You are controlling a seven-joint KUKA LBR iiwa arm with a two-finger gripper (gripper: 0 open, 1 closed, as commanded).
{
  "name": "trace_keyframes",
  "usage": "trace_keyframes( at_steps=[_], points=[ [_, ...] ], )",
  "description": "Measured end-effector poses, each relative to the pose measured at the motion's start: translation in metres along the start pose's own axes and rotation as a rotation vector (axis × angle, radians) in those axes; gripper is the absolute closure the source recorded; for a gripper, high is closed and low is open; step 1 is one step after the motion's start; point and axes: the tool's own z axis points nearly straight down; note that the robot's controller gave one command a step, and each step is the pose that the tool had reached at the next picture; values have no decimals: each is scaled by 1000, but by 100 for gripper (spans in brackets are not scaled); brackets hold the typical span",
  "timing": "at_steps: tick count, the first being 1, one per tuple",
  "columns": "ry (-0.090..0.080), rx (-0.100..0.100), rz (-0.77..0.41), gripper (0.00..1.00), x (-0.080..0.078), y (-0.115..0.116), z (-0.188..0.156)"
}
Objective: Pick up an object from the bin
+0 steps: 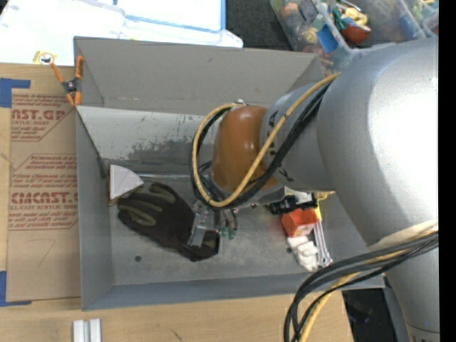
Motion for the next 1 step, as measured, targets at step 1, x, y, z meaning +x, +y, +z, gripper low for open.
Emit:
trace_keyframes(
  at_steps=[1],
  points=[
    [7,3,0,100,2,-1,-20]
  ],
)
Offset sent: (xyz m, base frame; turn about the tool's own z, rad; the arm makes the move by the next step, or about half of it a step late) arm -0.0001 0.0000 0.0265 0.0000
